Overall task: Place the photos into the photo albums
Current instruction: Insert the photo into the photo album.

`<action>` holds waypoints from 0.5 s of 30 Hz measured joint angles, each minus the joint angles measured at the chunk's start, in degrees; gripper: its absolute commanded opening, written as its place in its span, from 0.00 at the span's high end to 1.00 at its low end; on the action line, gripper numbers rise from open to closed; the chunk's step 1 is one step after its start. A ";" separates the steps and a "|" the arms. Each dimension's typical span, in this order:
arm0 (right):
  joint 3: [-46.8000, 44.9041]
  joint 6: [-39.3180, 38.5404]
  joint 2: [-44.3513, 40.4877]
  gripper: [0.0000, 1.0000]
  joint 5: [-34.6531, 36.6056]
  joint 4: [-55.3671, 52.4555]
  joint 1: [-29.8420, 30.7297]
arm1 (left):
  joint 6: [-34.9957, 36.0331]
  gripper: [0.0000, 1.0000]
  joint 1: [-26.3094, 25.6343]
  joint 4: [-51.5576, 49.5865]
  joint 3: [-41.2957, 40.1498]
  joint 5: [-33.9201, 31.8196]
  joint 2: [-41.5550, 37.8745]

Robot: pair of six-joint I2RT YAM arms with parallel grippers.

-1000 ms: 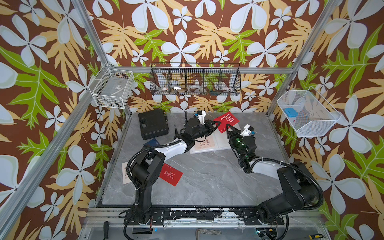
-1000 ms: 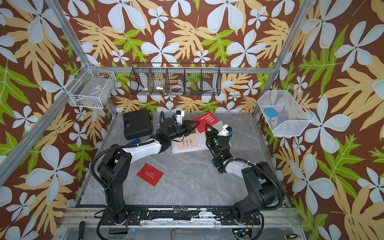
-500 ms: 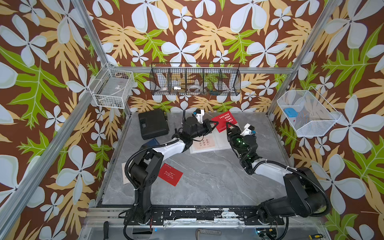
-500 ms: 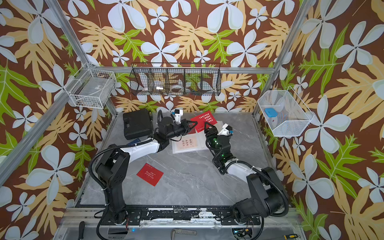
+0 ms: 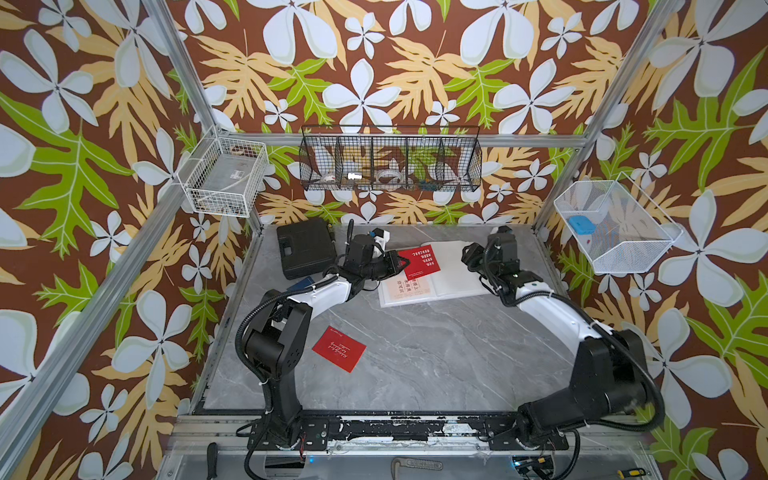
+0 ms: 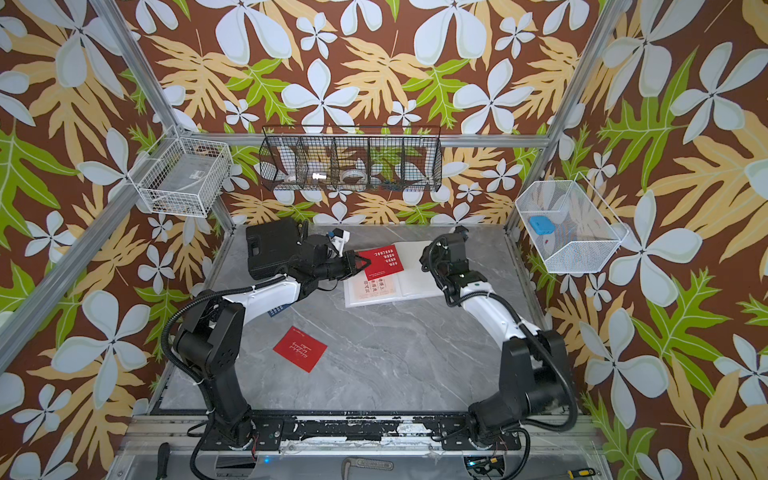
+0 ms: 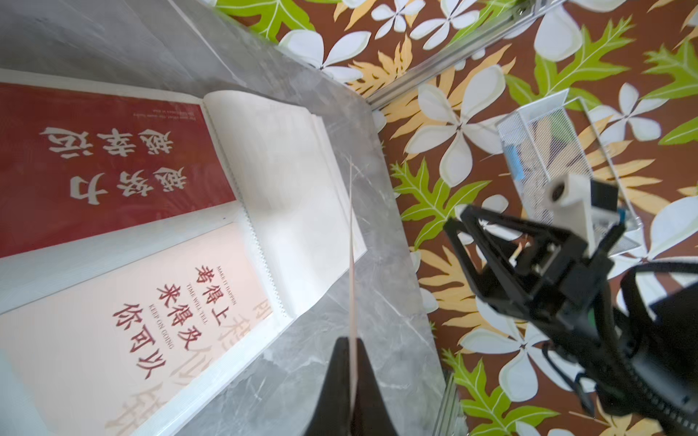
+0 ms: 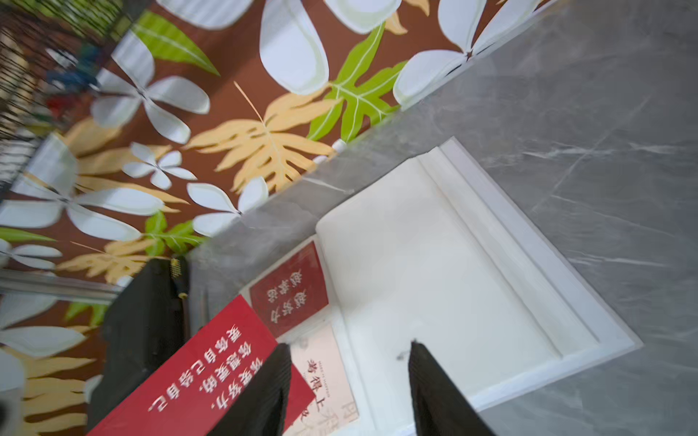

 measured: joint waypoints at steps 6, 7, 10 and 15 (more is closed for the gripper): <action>18.25 -8.41 18.86 0.77 -4.44 -10.69 -0.55 | 2.25 1.00 1.42 -3.13 -0.35 1.68 1.99; 20.63 -9.51 21.62 0.78 -4.96 -12.44 -0.61 | 2.51 1.00 1.53 -3.08 -0.57 1.75 1.99; 25.00 -11.69 27.06 0.80 -5.92 -16.90 -0.79 | 2.51 1.00 1.62 -2.58 -0.81 2.58 2.93; 28.24 -14.45 31.61 0.82 -5.57 -22.29 -1.84 | 1.60 1.00 1.73 -2.78 -1.09 3.41 4.87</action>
